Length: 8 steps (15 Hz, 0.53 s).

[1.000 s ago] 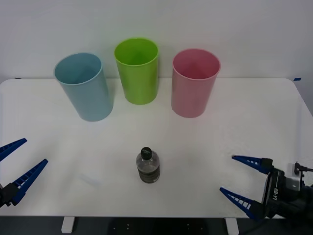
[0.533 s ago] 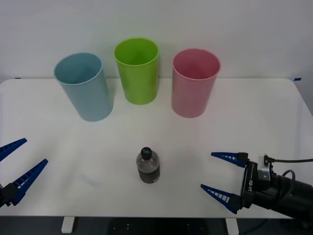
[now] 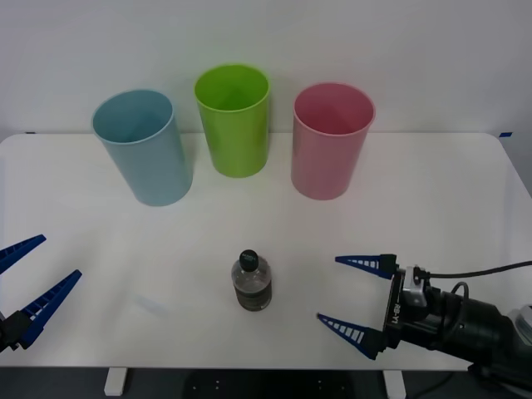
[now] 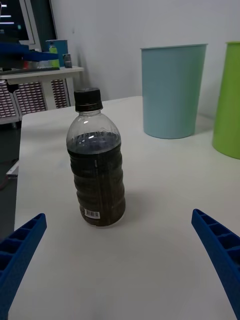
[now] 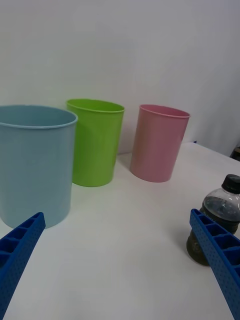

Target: Grasp the object on the table and drop it into the matching bin: aluminum can to the light blue bin, PET bottle to the pink bin.

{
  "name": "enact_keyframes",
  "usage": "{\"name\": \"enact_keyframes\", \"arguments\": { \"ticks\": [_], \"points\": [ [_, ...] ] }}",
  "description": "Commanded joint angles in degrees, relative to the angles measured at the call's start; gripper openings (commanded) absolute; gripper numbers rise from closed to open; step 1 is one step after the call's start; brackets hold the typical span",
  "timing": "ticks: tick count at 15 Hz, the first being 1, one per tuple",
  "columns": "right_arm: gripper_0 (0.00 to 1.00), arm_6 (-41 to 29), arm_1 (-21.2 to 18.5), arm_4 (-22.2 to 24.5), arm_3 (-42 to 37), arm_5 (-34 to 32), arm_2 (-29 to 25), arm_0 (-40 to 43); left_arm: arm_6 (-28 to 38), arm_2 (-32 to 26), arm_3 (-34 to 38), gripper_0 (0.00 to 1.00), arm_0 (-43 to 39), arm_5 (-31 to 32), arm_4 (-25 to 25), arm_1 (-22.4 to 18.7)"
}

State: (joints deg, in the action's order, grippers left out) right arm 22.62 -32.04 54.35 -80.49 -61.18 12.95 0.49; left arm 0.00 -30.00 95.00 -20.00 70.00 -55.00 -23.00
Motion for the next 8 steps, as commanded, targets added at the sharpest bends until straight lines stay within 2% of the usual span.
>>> {"name": "enact_keyframes", "arguments": {
  "ticks": [1, 8],
  "points": [
    [1.0, 0.23, 0.23, -0.04, -0.02, 3.79, 3.75, -1.89, 0.0, 0.0, 0.0, 1.0, 0.0, 0.0, 0.0, 0.0],
    [1.0, 0.49, 1.37, -0.04, -0.02, 9.77, 10.51, -4.88, 0.0, 0.0, 0.0, 1.0, 0.0, 0.0, 0.0, 0.0]
  ]
}}
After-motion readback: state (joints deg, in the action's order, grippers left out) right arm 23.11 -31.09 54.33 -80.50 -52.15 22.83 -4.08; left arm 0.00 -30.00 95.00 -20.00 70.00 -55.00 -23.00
